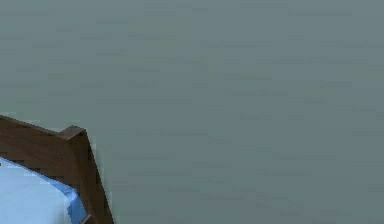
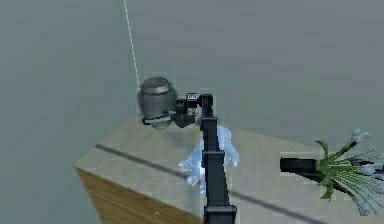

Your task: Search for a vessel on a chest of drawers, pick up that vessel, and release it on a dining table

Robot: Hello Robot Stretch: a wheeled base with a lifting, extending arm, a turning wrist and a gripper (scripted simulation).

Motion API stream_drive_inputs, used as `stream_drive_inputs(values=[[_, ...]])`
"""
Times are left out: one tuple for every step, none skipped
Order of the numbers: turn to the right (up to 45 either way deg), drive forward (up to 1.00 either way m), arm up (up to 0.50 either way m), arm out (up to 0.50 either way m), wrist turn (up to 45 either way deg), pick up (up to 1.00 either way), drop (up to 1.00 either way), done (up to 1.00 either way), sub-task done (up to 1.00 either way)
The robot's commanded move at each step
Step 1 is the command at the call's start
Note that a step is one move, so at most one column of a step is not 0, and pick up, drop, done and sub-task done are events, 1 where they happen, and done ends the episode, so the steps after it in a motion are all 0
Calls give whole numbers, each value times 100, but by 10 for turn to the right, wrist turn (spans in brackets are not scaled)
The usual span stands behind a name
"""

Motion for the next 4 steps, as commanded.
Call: stream_drive_inputs(values=[[0, 0, 10, 0, 0, 0, 0, 0, 0], [0, 0, 10, 0, 0, 0, 0, 0, 0], [0, 0, 0, 0, -450, 0, 0, 0, 0], [0, 0, 0, 0, -450, 0, 0, 0, 0]])
